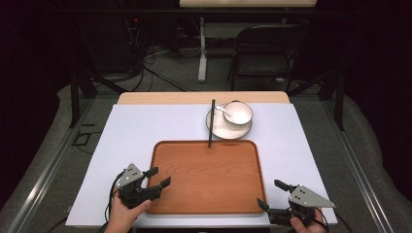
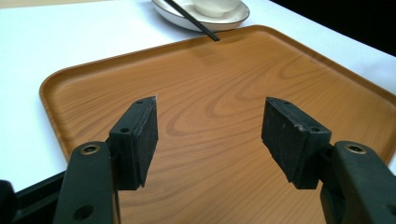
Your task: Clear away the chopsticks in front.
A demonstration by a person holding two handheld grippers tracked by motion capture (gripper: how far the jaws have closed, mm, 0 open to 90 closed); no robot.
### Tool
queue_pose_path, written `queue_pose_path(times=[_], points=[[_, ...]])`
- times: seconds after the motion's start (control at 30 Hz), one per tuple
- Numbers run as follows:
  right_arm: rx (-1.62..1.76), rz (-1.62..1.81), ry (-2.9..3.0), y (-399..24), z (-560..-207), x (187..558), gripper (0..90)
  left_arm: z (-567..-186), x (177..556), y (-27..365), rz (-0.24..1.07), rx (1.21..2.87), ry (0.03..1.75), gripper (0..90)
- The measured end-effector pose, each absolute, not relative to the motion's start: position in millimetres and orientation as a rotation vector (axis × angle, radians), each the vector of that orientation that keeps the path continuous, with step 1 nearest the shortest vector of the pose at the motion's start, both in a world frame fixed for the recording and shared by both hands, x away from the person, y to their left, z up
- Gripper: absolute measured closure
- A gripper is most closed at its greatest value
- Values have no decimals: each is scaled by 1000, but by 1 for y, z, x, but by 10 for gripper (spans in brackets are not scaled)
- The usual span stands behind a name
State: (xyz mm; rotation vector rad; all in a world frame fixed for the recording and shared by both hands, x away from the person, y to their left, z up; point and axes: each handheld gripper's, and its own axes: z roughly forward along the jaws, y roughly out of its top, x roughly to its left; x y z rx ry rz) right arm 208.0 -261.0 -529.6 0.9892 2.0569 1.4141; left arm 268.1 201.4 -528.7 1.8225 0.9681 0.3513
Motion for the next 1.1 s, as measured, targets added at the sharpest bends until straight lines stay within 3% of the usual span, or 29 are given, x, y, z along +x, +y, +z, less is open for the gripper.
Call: queue_pose_path(times=[0.47, 1.1], points=[[992, 1406, 2054, -260, -530, 209, 145, -510, 289, 186, 376, 1832, 1054, 365], [1011, 1411, 2045, -261, -530, 209, 145, -452, 379, 148, 281, 1819, 1103, 372]])
